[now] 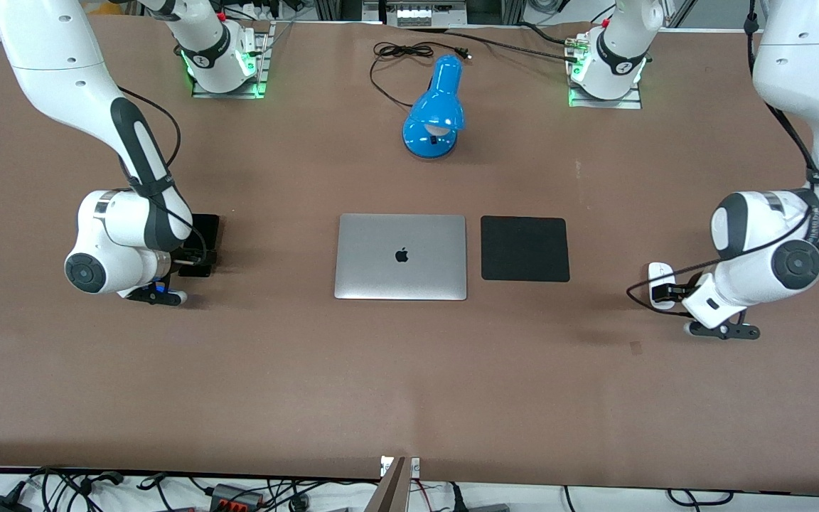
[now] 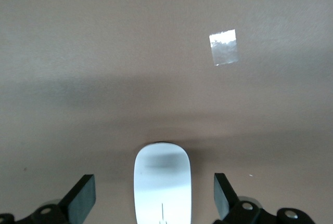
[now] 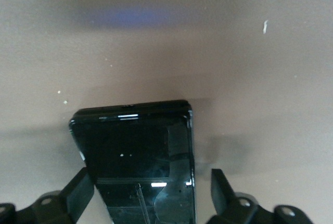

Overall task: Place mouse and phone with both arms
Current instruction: 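Slide the phone toward the laptop while the left gripper grasps the white mouse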

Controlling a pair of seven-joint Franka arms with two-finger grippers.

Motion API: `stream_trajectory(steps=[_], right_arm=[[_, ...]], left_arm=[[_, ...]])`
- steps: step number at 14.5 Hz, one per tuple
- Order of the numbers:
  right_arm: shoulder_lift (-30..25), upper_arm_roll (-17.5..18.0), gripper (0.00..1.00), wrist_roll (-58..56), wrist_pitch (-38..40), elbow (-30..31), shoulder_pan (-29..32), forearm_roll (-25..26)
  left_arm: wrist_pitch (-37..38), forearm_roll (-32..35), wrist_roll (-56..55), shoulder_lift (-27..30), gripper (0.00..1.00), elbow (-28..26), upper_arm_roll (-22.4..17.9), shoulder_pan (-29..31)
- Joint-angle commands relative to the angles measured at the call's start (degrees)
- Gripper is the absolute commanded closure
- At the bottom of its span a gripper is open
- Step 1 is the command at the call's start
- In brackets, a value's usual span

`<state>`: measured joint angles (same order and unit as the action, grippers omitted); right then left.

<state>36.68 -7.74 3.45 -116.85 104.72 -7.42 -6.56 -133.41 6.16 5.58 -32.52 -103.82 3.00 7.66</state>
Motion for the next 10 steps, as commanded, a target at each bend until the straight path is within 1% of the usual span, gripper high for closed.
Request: stream_trajectory(steps=[1, 3, 4, 5, 8, 9, 10], right_arm=[[-1.18, 0.18, 0.35, -0.64, -1.1, 1.54, -0.05, -0.83], [-1.18, 0.44, 0.56, -0.64, -1.1, 1.54, 0.12, -0.83], [-1.26, 0.44, 0.62, -0.64, -0.84, 1.54, 0.12, -0.91], [-1.52, 0.61, 0.64, -0.64, -0.57, 1.45, -0.14, -1.26], [-2.58, 3.68, 0.67, 0.51, -0.22, 0.05, -0.14, -2.5], [-2.58, 4.65, 0.68, 0.42, 0.04, -1.09, -0.14, -2.5], [-2.58, 5.88, 0.7, 0.51, 0.39, -1.88, -0.05, -2.58]], left_arm=[[-3.79, 0.78, 2.33, 2.63, 0.0, -4.9, 0.78, 1.3], [-4.92, 0.78, 2.42, 2.37, 0.0, -5.95, 0.78, 1.3], [-6.06, 0.78, 2.51, 2.2, 0.0, -6.83, 0.78, 1.3], [-6.86, 0.78, 2.51, 2.19, 0.0, -7.62, 0.78, 1.3], [-7.13, 0.78, 2.51, 2.11, 0.0, -9.73, 0.95, 1.13], [-7.3, 0.78, 2.51, 2.02, 0.0, -9.74, 1.04, 1.21], [-7.31, 0.78, 2.77, 1.93, 0.0, -9.74, 0.95, 1.22]])
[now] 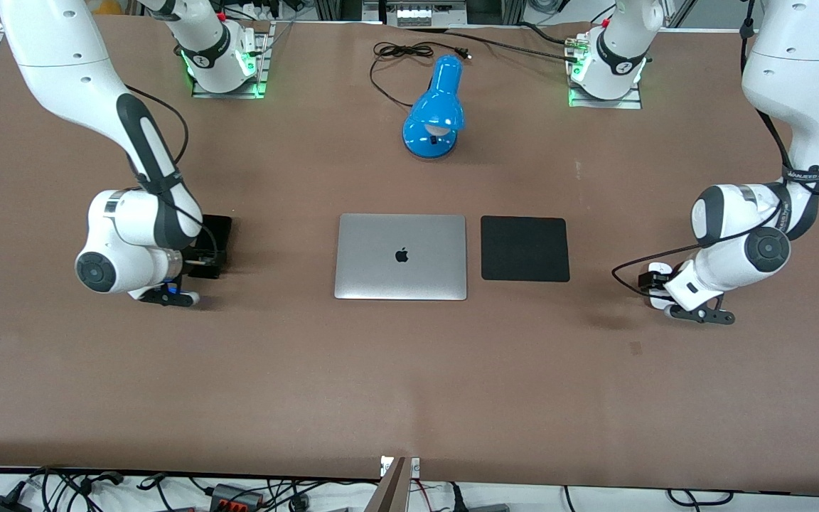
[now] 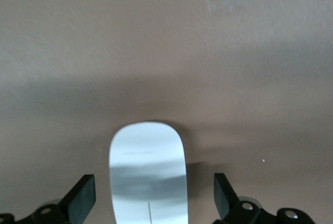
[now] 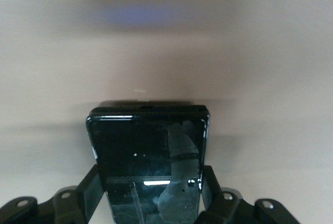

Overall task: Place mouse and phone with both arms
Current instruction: 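Slide the phone toward the laptop while the left gripper grasps the white mouse, then carry the white mouse onto the black mouse pad with the left gripper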

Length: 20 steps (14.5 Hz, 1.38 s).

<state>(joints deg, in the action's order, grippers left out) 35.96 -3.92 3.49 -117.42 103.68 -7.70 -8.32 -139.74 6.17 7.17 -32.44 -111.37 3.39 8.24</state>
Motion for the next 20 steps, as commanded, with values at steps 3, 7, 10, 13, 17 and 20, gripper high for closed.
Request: stream_trajectory(steps=[3, 7, 10, 13, 17, 20], right_arm=[[-1.77, 5.85, 0.75, 6.32, 0.35, -1.55, -0.38, -5.29], [-0.55, 6.38, 0.76, 16.52, -4.3, -1.55, -6.79, -5.66], [0.68, 6.38, 0.76, 16.9, -6.68, -1.55, -9.0, -5.22], [1.21, 6.38, 0.76, 10.26, -6.95, -1.55, -8.91, -4.78], [1.21, 6.38, 0.76, 7.5, -7.12, -1.46, -8.91, -4.87], [1.39, 6.38, 0.76, 7.23, -7.21, -1.81, -8.74, -4.95]], left_arm=[[-1.06, 0.78, 1.36, 1.5, 0.04, -2.01, 0.65, 0.72], [-1.06, 0.78, 1.36, 0.53, 0.27, -1.66, 0.57, 0.9], [-0.71, 0.86, 1.62, 0.7, 0.55, -1.66, 0.65, 1.08], [-0.1, 0.78, 4.43, 2.19, 0.73, -1.22, 0.65, 1.07], [18.56, 0.08, 2.51, 5.63, 0.73, 6.74, 6.52, 0.11], [28.55, -0.01, -8.36, 5.28, 0.73, 13.27, 11.27, -2.25]])
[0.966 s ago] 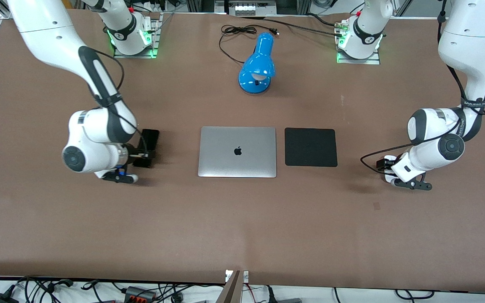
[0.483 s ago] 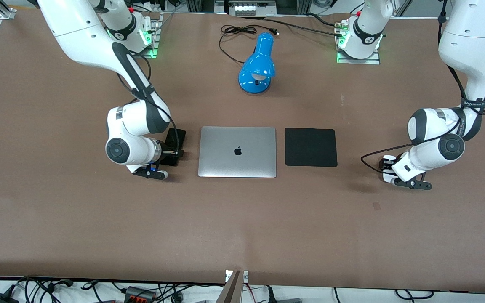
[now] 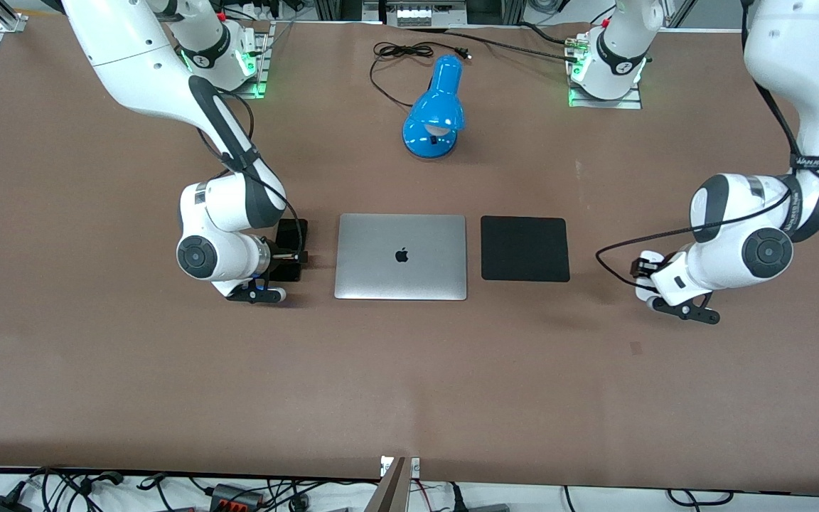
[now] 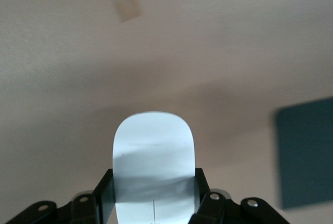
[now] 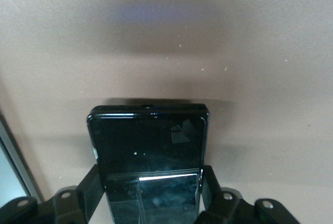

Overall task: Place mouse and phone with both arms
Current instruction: 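Carry the white mouse onto the black mouse pad with the left gripper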

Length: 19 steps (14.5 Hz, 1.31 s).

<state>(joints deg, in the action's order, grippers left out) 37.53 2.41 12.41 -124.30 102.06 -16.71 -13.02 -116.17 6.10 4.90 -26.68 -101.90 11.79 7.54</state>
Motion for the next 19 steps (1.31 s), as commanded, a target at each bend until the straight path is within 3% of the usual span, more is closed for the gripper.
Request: stream_trajectory(steps=[1, 7, 9, 10, 11, 12, 16, 19], right_arm=[[-0.09, 0.05, 0.76, -1.78, -0.33, -0.54, 0.28, -0.25], [0.53, 0.05, 0.76, -4.33, -1.47, -0.72, 0.19, -0.16], [0.79, 0.05, 0.76, -4.33, -2.26, -0.81, -0.16, -0.08], [0.88, 0.05, 0.7, -4.24, -2.35, -0.72, -0.16, -0.16], [0.96, 0.05, 0.45, -3.98, -2.35, -0.81, -0.16, -0.77], [1.23, 0.05, 0.0, -3.19, -2.35, -0.81, 0.19, -0.87], [-0.34, -0.12, 0.0, -3.71, 1.14, -3.7, 0.8, -0.96], [-5.7, -0.65, 0.0, -3.01, 17.98, -12.56, 4.21, -0.96]], left_arm=[[4.99, 0.05, -8.91, -0.83, 0.73, 3.73, 3.75, -3.04], [-0.1, 1.54, -29.39, -3.03, 0.73, 0.31, 4.12, -16.05], [-2.9, 5.31, -31.87, -3.12, 0.73, -2.49, 4.29, -16.68], [-6.05, 5.41, -33.36, -2.94, 0.73, -4.51, 4.46, -16.51], [-8.87, 5.41, -34.77, -2.77, 0.73, -6.45, 4.47, -16.68], [-10.81, 5.41, -36.87, -2.77, 0.73, -7.25, 4.55, -16.68], [-16.17, 6.98, -42.25, -2.94, 0.73, -10.76, 4.38, -18.35], [-20.41, 7.43, -42.43, -3.03, 0.71, -13.49, 4.12, -17.74]])
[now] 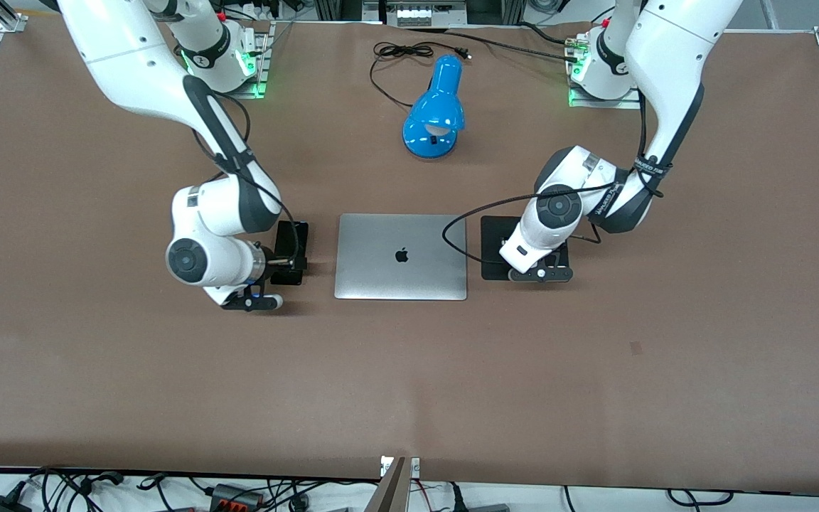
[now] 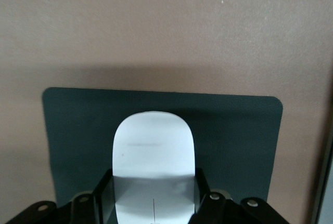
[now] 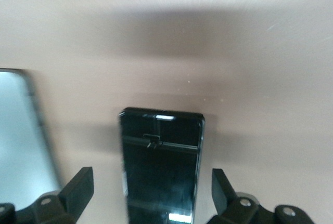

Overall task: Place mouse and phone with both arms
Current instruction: 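Carry the white mouse onto the black mouse pad with the left gripper, then release the mouse on the pad while the right gripper withdraws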

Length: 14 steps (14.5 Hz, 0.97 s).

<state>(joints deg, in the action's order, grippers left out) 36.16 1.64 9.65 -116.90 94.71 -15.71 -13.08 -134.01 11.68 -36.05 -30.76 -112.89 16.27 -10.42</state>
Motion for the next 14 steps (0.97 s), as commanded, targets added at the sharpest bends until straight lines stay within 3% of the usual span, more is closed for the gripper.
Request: stream_trajectory(steps=[1, 2, 3, 5, 8, 10, 14], right_arm=[[-6.78, 0.21, 0.0, -0.24, 15.69, -7.33, 5.31, -0.9], [-9.85, 0.21, 0.0, -0.68, 19.3, -8.05, 6.9, -0.9], [-13.97, 0.21, 0.0, -1.03, 21.69, -7.71, 8.13, -0.9], [-19.79, 0.03, 0.0, -0.16, 27.31, -7.88, 9.02, 0.06], [-22.27, -0.93, 0.0, 0.11, 30.41, -7.88, 9.03, 9.97], [-22.36, -0.94, 0.0, 0.2, 30.24, -7.79, 9.29, 11.14], [-22.54, -2.6, 0.0, 0.2, 30.24, -7.7, 11.48, 11.67]], left_arm=[[-2.57, 1.85, -1.57, 1.06, 0.65, -2.51, -0.36, 0.22], [-2.57, 1.85, -1.57, 0.97, 0.4, -2.42, -0.54, 0.22], [-2.57, 1.94, -1.57, 0.88, 0.02, -2.42, -0.71, 0.22], [-2.49, 1.94, -1.57, 0.79, 0.0, -2.25, -0.72, 0.31], [-0.91, 1.94, -1.22, 2.72, 0.0, -1.28, -0.72, 2.06], [7.66, 1.94, -0.34, 4.56, 0.0, 3.7, -0.63, 3.99], [29.91, 1.94, 9.12, 3.7, 0.0, 20.84, -0.72, 7.06]])
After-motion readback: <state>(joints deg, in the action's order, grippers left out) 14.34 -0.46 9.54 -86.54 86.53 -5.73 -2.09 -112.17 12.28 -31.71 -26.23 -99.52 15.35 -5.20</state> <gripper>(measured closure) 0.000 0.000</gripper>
